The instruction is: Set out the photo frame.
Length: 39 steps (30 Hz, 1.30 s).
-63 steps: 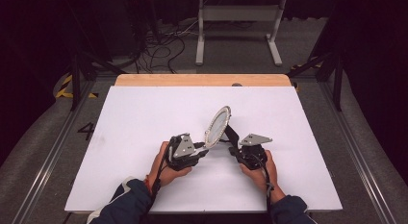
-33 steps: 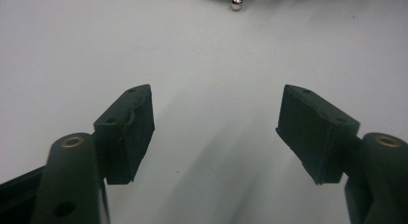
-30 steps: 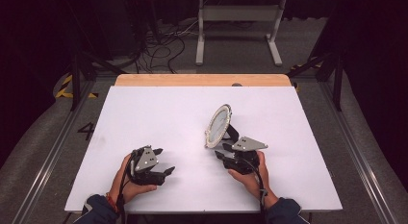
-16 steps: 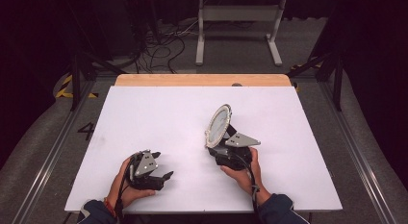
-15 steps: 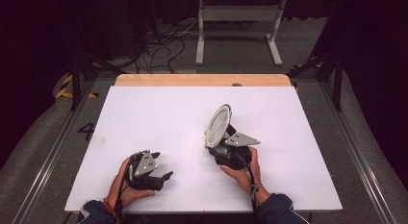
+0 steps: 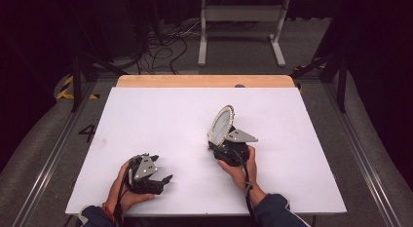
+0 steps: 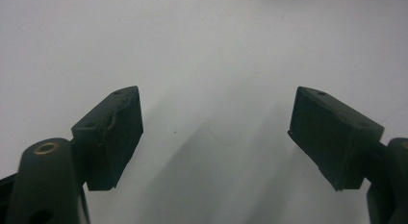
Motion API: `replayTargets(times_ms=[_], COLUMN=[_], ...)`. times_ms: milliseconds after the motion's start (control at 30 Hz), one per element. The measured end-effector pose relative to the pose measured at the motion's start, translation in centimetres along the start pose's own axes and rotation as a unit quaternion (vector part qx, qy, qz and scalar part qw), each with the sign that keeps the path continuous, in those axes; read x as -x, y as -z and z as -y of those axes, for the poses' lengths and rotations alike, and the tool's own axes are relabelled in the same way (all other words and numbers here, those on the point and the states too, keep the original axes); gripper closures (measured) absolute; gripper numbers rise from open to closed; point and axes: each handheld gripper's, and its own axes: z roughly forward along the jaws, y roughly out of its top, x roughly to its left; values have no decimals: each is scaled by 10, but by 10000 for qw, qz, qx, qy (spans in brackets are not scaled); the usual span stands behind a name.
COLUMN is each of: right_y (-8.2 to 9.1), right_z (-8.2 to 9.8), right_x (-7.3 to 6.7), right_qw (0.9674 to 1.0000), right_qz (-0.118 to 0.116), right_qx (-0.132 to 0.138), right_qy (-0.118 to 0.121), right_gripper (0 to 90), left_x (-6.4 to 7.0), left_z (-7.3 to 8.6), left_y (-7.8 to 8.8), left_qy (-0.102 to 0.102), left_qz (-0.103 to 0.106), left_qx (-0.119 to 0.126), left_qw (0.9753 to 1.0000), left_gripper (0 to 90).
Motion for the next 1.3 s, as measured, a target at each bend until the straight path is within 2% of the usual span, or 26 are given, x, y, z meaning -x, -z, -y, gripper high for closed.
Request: replayTargets(times_ms=[533, 933, 1133, 1300], right_y=[12, 28, 34, 29], right_z=[4, 9, 9, 11], right_x=[8, 19, 21, 21], right_qw=[9996, 9984, 9984, 9985], right_qz=[-222, -479, -499, -464], right_qx=[-176, -292, -269, -251], right_qy=[10, -99, -40, -131], right_gripper=[676, 740, 737, 647], left_x=[-8, -12, -12, -11], left_z=[-11, -20, -20, -19], left_y=[-12, -19, -18, -16], left_qy=[-27, -30, -12, -20], left_qz=[-73, 20, 24, 2], left_qx=[-35, 33, 39, 38], left_qw=[10000, 10000, 10000, 10000], left_gripper=[182, 179, 179, 179])
